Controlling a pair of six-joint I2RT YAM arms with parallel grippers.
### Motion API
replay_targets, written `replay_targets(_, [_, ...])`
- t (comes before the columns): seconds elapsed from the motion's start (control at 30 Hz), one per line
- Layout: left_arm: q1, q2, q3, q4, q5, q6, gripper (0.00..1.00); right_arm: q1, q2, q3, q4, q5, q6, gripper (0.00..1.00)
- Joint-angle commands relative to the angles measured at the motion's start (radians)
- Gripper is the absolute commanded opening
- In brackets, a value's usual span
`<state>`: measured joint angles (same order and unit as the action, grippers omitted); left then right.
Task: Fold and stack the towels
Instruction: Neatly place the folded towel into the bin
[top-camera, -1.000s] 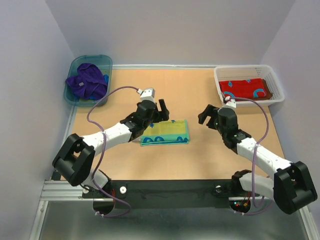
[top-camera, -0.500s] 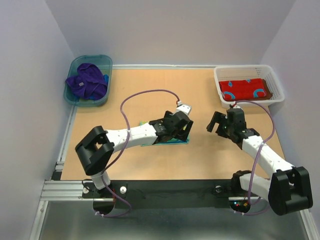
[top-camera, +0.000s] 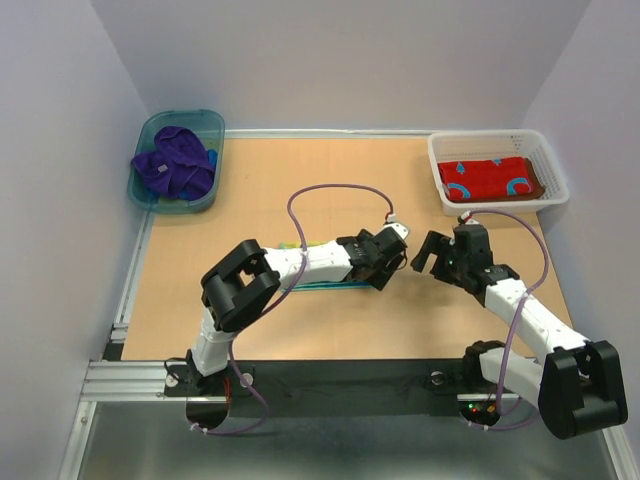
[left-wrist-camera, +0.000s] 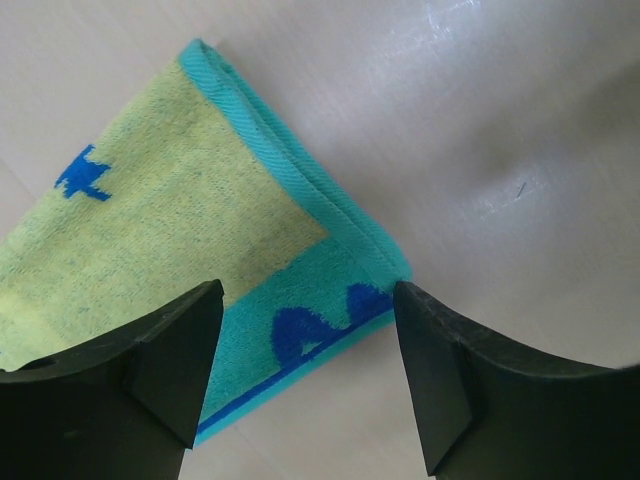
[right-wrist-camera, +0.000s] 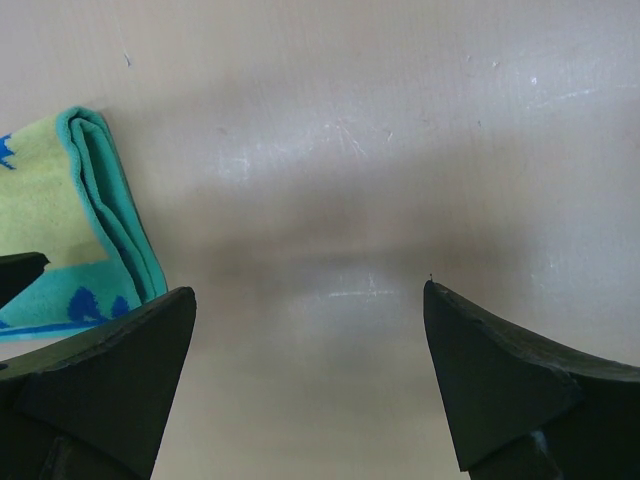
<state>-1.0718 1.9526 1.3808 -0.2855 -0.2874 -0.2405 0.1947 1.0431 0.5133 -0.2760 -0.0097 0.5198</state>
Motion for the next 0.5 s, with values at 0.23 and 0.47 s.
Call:
replay_targets(0.23, [-0.036, 0.054, 0.09, -0.044, 0.056, 0.101, 0.75, -0.006, -0.009, -0.012, 0.058, -0.009, 0.009, 1.0])
replay_targets(0.47, [-0.043, 0.095, 0.061, -0.049, 0.056, 0.096, 0.74, -0.008, -0.003, -0.019, 0.063, -0.012, 0.013, 1.0])
